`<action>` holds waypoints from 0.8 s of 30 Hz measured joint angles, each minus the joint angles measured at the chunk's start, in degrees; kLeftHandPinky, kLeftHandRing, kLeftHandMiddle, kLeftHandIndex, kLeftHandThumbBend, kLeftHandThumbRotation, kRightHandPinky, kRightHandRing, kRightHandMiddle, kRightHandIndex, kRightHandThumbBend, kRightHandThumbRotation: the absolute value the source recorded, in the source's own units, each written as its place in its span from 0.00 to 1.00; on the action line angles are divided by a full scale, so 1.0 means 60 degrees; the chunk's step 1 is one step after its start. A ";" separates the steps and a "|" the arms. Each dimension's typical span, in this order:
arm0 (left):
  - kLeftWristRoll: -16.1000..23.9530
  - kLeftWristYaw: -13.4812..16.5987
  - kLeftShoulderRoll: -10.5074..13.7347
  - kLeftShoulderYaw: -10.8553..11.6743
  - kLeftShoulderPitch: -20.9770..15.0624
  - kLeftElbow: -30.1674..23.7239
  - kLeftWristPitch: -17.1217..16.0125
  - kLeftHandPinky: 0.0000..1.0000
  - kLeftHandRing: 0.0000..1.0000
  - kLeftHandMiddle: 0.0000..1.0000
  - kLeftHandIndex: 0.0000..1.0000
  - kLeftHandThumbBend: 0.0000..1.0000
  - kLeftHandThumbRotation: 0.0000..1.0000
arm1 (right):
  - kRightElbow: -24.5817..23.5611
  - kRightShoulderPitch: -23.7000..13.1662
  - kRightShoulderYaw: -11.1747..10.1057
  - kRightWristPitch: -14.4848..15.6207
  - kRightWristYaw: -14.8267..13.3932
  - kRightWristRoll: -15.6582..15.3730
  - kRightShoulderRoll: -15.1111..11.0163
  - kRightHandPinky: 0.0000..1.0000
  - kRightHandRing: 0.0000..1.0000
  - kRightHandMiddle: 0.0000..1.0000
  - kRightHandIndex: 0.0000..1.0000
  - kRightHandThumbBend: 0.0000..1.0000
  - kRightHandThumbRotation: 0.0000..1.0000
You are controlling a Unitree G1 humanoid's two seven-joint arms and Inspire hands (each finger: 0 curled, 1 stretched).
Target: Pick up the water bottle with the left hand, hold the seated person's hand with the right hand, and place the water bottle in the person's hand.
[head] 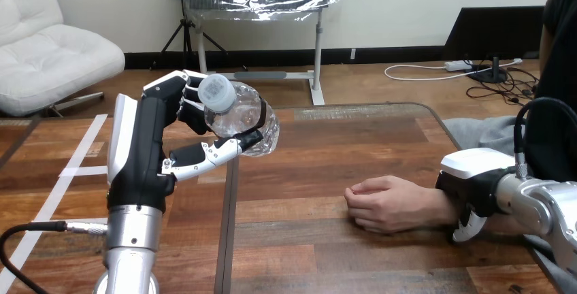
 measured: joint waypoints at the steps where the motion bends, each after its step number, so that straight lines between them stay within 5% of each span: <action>1: 0.0000 -0.0002 0.0000 0.0003 0.0000 0.0000 0.0000 0.37 0.38 0.42 0.51 0.58 0.00 | 0.0001 0.0018 0.0000 0.0000 -0.0049 0.0010 0.0000 0.26 0.38 0.47 0.48 0.62 0.00; 15: 0.0030 -0.0088 0.0000 0.0009 -0.0001 0.0000 0.0000 0.35 0.37 0.42 0.51 0.57 0.00 | 0.0024 0.0370 -0.0150 0.0026 -0.0734 0.0468 0.0033 0.23 0.34 0.45 0.42 0.65 0.00; 24: 0.0035 -0.0173 -0.0009 0.0003 -0.0003 0.0000 0.0040 0.35 0.37 0.41 0.51 0.58 0.00 | 0.0018 0.0500 -0.0345 0.0070 -0.0770 0.0787 0.0031 0.24 0.35 0.46 0.47 0.66 0.00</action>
